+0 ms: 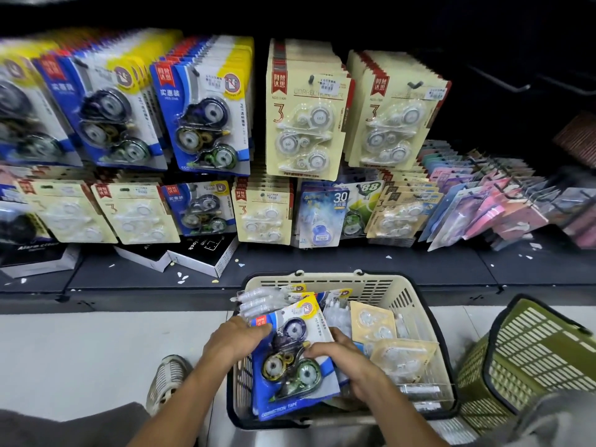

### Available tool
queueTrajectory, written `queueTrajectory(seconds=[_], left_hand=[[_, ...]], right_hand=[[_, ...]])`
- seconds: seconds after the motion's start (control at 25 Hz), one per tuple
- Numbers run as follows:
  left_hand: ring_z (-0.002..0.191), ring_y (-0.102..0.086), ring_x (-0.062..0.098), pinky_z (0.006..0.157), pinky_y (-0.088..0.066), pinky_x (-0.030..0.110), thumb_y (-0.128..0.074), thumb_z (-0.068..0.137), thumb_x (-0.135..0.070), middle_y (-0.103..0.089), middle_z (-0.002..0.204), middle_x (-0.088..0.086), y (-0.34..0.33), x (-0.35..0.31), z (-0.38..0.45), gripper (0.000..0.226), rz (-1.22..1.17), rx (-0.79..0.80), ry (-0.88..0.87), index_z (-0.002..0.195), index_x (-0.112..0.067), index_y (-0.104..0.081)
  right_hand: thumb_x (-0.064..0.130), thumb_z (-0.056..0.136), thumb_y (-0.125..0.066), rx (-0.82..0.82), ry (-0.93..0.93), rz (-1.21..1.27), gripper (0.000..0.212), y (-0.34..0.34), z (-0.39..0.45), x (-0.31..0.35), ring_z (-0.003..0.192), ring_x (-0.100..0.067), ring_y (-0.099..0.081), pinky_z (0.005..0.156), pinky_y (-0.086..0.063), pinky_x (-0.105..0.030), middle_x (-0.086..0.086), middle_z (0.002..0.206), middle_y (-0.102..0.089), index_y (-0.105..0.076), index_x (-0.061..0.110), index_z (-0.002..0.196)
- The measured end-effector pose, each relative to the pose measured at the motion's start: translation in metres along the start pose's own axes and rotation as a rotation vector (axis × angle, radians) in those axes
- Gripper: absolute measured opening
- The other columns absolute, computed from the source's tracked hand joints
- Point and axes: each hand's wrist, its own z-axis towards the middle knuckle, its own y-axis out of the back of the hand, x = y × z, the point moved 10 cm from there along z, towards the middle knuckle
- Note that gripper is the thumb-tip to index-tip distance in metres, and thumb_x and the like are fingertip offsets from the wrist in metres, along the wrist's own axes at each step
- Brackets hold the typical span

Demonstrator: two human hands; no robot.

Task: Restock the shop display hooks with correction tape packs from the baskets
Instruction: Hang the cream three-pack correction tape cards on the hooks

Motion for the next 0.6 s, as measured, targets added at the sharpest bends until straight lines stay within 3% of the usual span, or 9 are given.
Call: queueTrajectory(seconds=[0.12, 0.2, 0.28, 0.36, 0.48, 0.6], left_hand=[[0.105, -0.065, 0.025, 0.098, -0.049, 0.034, -0.065, 0.083, -0.07, -0.066, 0.131, 0.015, -0.014, -0.021, -0.004, 0.078, -0.125, 0.086, -0.093, 0.127, -0.006, -0.064], [0.102, -0.067, 0.022, 0.102, -0.05, 0.04, -0.063, 0.084, -0.072, -0.069, 0.127, 0.014, -0.022, -0.037, -0.013, 0.076, -0.232, 0.141, -0.135, 0.128, -0.01, -0.067], [0.109, -0.068, 0.021, 0.105, -0.051, 0.046, -0.062, 0.061, -0.091, -0.074, 0.12, 0.003, -0.029, -0.05, -0.021, 0.091, -0.367, 0.219, -0.145, 0.123, -0.026, -0.071], [0.114, -0.068, 0.023, 0.107, -0.05, 0.048, -0.062, 0.048, -0.097, -0.075, 0.118, -0.001, -0.037, -0.064, -0.03, 0.1, -0.509, 0.299, -0.152, 0.121, -0.03, -0.071], [0.101, -0.072, 0.022, 0.1, -0.052, 0.042, -0.067, 0.068, -0.075, -0.078, 0.107, 0.002, -0.042, -0.089, -0.053, 0.068, -0.654, 0.408, -0.229, 0.113, -0.025, -0.073], [0.071, -0.072, 0.015, 0.068, -0.056, 0.028, -0.062, 0.088, -0.057, -0.078, 0.088, 0.001, -0.027, -0.107, -0.062, 0.043, -0.81, 0.31, -0.293, 0.106, -0.019, -0.073]], right_hand=[[0.022, 0.052, -0.085, -0.023, 0.051, 0.014, 0.078, 0.02, -0.016, 0.02, 0.105, -0.026, -0.07, 0.095, -0.055, -0.046, -0.003, 0.11, -0.076, -0.058, 0.022, 0.126], [0.007, 0.07, -0.078, -0.009, 0.099, 0.097, 0.058, 0.026, -0.027, 0.036, 0.099, -0.028, -0.072, 0.083, -0.059, -0.04, -0.006, 0.107, -0.077, -0.061, 0.02, 0.124], [0.002, 0.071, -0.076, -0.014, 0.134, 0.203, 0.055, 0.032, -0.037, 0.046, 0.093, -0.029, -0.074, 0.076, -0.06, -0.039, -0.01, 0.105, -0.077, -0.063, 0.018, 0.122], [0.005, 0.063, -0.078, -0.058, 0.165, 0.296, 0.064, 0.042, -0.042, 0.049, 0.089, -0.032, -0.074, 0.079, -0.06, -0.044, -0.013, 0.104, -0.076, -0.061, 0.015, 0.124], [-0.004, 0.078, -0.07, -0.107, 0.228, 0.431, 0.048, 0.054, -0.05, 0.059, 0.08, -0.031, -0.073, 0.072, -0.06, -0.043, -0.016, 0.103, -0.075, -0.061, 0.009, 0.123], [0.005, 0.085, -0.065, -0.113, 0.227, 0.548, 0.029, 0.057, -0.055, 0.065, 0.076, -0.028, -0.073, 0.062, -0.061, -0.039, -0.014, 0.099, -0.075, -0.066, 0.007, 0.114]])
